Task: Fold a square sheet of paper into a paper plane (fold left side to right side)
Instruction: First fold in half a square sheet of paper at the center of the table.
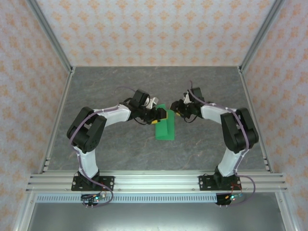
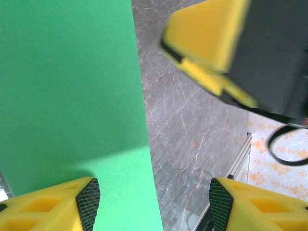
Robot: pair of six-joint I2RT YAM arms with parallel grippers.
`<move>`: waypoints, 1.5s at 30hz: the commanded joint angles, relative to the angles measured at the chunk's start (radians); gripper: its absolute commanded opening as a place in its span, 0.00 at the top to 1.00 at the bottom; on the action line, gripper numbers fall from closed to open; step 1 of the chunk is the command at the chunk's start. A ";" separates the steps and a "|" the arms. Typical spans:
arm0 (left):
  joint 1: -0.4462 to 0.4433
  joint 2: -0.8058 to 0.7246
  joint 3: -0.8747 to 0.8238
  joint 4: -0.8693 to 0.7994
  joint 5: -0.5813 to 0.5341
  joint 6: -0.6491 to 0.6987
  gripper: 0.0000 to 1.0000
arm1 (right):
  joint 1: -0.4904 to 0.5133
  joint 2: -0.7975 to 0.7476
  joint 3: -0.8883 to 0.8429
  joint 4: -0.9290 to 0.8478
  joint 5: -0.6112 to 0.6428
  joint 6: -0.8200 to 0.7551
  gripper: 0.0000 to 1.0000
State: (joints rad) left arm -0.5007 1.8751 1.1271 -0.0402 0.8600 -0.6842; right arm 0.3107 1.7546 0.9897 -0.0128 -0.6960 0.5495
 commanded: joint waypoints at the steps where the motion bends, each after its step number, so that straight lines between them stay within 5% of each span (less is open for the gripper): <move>1: -0.005 0.014 0.023 0.024 0.011 -0.008 0.35 | 0.000 -0.067 -0.038 0.028 -0.032 0.016 0.57; 14: -0.004 0.011 0.015 0.022 0.013 0.003 0.36 | 0.011 -0.043 -0.218 0.410 -0.257 0.214 0.57; 24: -0.004 0.007 0.014 0.024 0.016 0.000 0.37 | 0.053 0.025 -0.170 0.400 -0.260 0.208 0.61; 37: -0.004 -0.011 0.010 0.020 0.012 0.003 0.37 | 0.056 0.030 -0.155 0.293 -0.208 0.146 0.99; 45: -0.005 -0.106 0.009 -0.146 -0.122 0.087 0.35 | 0.052 -0.010 -0.129 0.123 -0.097 0.033 1.00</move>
State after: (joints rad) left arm -0.5007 1.8488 1.1267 -0.0975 0.8127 -0.6495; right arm 0.3599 1.7756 0.8310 0.1959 -0.8577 0.6537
